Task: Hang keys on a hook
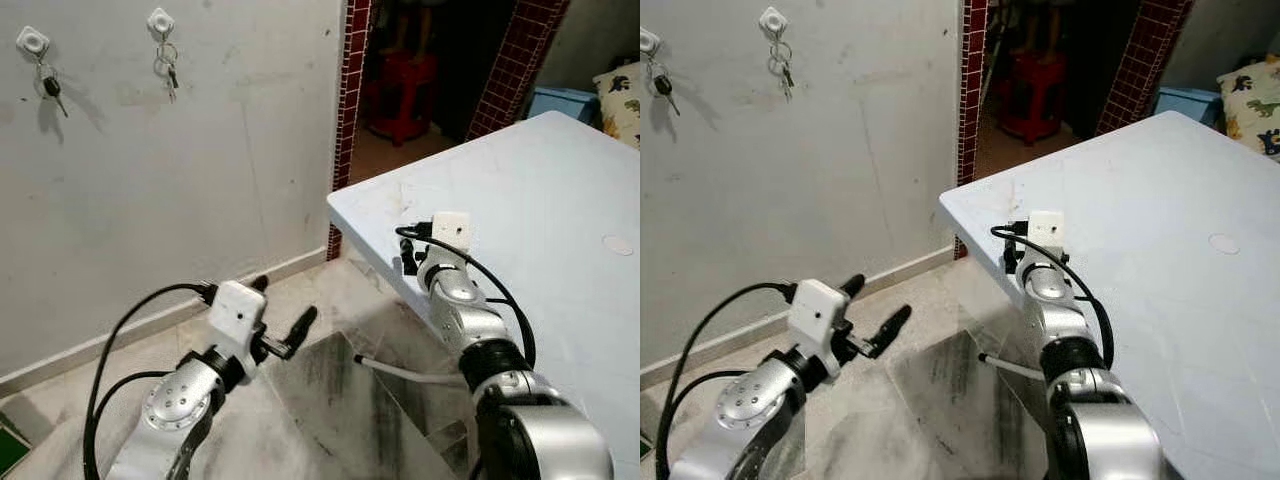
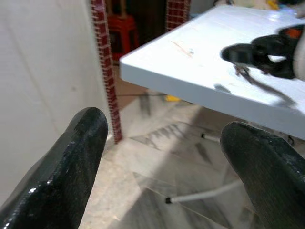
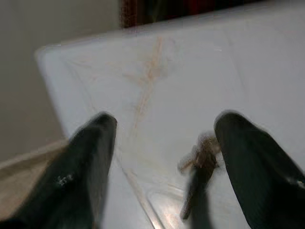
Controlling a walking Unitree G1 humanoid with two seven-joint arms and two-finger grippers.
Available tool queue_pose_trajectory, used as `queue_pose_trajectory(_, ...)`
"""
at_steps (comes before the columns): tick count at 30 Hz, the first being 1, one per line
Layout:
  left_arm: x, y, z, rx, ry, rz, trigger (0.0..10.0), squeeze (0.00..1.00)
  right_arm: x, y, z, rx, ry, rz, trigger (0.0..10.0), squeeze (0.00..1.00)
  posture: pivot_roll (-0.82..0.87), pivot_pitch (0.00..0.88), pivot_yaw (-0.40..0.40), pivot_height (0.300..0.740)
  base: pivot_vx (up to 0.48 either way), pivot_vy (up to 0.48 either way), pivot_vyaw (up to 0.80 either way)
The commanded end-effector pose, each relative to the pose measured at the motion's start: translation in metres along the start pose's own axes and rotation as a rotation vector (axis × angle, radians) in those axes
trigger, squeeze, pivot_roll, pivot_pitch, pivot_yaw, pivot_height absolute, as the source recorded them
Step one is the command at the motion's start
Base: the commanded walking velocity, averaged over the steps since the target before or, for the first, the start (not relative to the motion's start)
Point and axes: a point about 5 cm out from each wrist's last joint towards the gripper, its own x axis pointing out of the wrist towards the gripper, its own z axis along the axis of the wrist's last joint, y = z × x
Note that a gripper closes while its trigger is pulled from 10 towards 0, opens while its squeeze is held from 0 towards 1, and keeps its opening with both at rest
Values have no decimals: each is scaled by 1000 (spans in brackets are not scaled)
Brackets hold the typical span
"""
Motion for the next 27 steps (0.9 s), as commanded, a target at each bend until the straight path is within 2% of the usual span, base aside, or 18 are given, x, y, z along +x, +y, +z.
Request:
queue_pose_trajectory(1,-1,4,1,-8,-7,16,10000,0,-6,2,8,-48,-50,44,10000,0,88,40,-14,740,0,-319,0)
queue_pose_trajectory(5,-1,5,1,-20,-7,-1,10000,0,-21,2,8,-106,-99,100,10000,0,78,39,1,740,0,-474,0)
queue_pose_trajectory(11,2,4,1,-11,-10,-11,10000,0,-36,-9,-3,-114,-67,98,10000,0,81,31,10,740,0,-469,0)
queue_pose_trajectory(16,1,6,2,-8,-13,-7,10000,0,-42,-9,-7,-116,-50,100,10000,0,84,25,12,740,0,-469,0)
queue_pose_trajectory(18,1,8,2,-27,-14,9,10000,0,-44,-8,-7,-116,-44,105,10000,0,85,22,13,740,0,-127,0)
queue_pose_trajectory(27,2,14,2,-15,-15,33,10000,0,-49,2,-7,-104,-37,143,10000,0,87,13,17,740,0,0,0)
